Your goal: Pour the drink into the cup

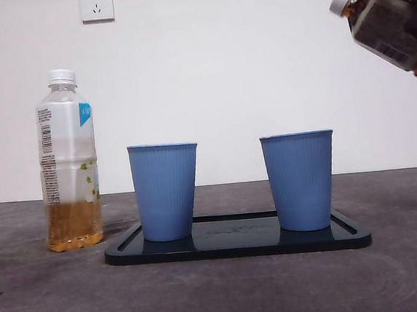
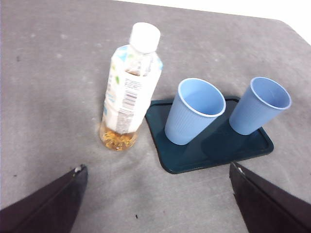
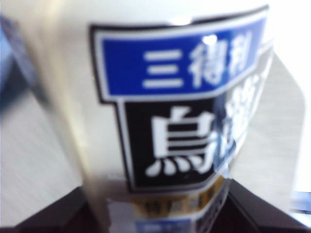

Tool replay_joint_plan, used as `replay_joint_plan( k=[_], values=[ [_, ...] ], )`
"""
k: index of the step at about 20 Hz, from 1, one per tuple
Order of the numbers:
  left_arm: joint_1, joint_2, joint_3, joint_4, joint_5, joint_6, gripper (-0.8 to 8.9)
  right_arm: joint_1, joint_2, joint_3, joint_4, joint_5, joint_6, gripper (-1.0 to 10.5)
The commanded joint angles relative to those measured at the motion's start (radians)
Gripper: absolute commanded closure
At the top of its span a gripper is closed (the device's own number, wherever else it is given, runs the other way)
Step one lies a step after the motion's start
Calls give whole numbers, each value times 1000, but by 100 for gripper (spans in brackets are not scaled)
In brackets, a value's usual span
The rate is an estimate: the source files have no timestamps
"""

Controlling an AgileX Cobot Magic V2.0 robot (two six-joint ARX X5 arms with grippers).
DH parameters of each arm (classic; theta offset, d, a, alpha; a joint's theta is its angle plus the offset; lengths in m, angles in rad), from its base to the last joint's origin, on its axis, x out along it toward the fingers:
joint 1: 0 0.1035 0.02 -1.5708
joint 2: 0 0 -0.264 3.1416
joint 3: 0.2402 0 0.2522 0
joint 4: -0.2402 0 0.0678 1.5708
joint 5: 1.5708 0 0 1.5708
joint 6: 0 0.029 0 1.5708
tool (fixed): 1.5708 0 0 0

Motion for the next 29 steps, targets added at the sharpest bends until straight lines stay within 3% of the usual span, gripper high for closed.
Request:
replay_joint_plan(
  k=[1,6,12,19,29],
  values=[
    [-13,3,19,17,5,20,341,39,15,43,24,111,-159,744],
    [-44,3,19,16,5,21,341,108,43,43,32,284,-350,744],
    [-78,3,19,16,5,21,341,167,114,43,80,395,-522,744],
    [-109,3,19,15,5,21,341,192,192,43,155,465,-580,744],
    [-111,3,19,14,5,21,341,192,218,43,175,472,-598,744]
  ],
)
